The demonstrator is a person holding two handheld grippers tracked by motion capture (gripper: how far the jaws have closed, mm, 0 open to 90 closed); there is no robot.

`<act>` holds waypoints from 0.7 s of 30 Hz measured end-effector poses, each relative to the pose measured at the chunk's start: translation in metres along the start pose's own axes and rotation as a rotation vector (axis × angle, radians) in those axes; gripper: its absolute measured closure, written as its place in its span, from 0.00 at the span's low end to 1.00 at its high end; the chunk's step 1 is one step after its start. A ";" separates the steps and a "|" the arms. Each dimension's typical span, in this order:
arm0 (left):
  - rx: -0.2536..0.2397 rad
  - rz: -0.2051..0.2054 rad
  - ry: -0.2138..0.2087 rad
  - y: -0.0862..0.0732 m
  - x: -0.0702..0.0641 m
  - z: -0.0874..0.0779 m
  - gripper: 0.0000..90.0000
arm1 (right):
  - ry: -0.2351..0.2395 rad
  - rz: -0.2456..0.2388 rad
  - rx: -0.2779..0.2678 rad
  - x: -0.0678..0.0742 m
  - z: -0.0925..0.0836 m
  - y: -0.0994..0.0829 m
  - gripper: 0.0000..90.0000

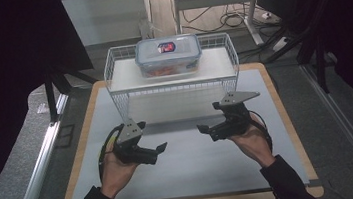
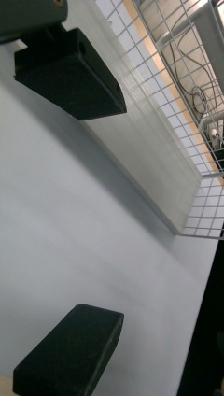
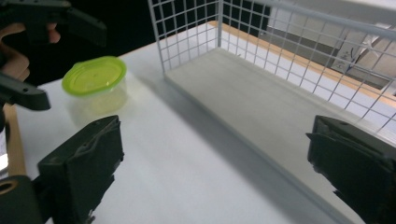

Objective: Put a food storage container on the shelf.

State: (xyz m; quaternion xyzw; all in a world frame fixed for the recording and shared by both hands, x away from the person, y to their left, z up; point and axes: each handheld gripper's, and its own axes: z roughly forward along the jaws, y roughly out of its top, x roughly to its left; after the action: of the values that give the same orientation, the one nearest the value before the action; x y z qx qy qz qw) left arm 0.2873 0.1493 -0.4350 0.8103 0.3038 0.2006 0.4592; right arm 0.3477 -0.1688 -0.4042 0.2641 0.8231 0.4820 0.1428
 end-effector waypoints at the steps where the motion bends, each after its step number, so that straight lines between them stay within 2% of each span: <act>1: 0.003 0.002 0.002 -0.002 -0.001 0.000 0.03 | -0.005 -0.004 0.006 0.002 -0.001 -0.003 0.00; 6: -0.007 0.001 0.006 -0.014 -0.007 -0.005 0.02 | -0.009 -0.013 0.023 0.007 -0.005 -0.019 0.00; 10: -0.008 -0.001 0.011 -0.026 -0.013 -0.007 0.02 | -0.011 0.013 0.025 0.009 -0.009 -0.032 0.00; 16: -0.027 -0.034 0.001 -0.051 -0.020 -0.008 0.03 | -0.002 0.039 0.022 0.015 -0.012 -0.052 0.00; 18: -0.015 -0.048 -0.016 -0.059 -0.023 -0.008 0.03 | -0.014 0.039 0.022 0.017 -0.013 -0.059 0.00; 21: -0.003 -0.039 -0.002 -0.067 -0.027 -0.009 0.03 | -0.020 0.051 0.017 0.020 -0.014 -0.067 0.01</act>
State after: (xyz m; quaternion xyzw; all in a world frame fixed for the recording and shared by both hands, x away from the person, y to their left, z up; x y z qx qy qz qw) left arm 0.2411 0.1631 -0.4902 0.8037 0.3187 0.1915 0.4646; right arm 0.3046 -0.1942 -0.4550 0.2912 0.8186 0.4759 0.1365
